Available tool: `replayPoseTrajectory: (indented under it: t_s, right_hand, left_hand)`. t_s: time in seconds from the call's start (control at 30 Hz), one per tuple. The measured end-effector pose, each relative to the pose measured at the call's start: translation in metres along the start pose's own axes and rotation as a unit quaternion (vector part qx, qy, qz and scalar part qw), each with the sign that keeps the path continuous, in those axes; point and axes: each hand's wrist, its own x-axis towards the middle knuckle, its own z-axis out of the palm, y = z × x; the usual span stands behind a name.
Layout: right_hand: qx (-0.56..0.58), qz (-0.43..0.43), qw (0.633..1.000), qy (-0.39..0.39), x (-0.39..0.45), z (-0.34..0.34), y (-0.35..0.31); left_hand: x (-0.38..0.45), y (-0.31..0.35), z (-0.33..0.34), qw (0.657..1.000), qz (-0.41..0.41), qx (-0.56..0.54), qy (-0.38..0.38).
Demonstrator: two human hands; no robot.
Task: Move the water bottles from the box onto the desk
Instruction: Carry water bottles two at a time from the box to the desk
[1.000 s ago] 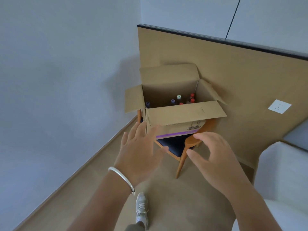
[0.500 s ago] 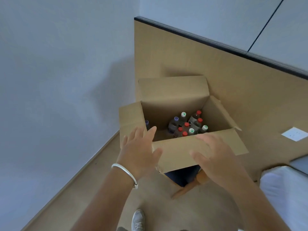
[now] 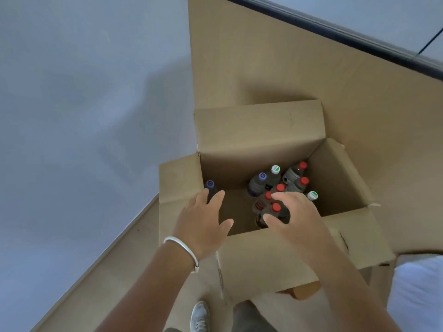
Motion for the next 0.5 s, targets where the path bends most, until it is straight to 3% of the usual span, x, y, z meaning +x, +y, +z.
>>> replayPoseTrajectory:
  t_s: [0.27,0.5]
  right_hand:
    - [-0.007,-0.005,0.997,-0.079,0.133,0.02,0.041]
    - [-0.062,0.002,0.982,-0.176,0.234,0.071,0.08]
  left_hand:
    - [0.138,0.023,0.02,0.997,-0.039,0.044,-0.047]
    - [0.239,0.002,0.064,0.969,-0.15,0.134,-0.142]
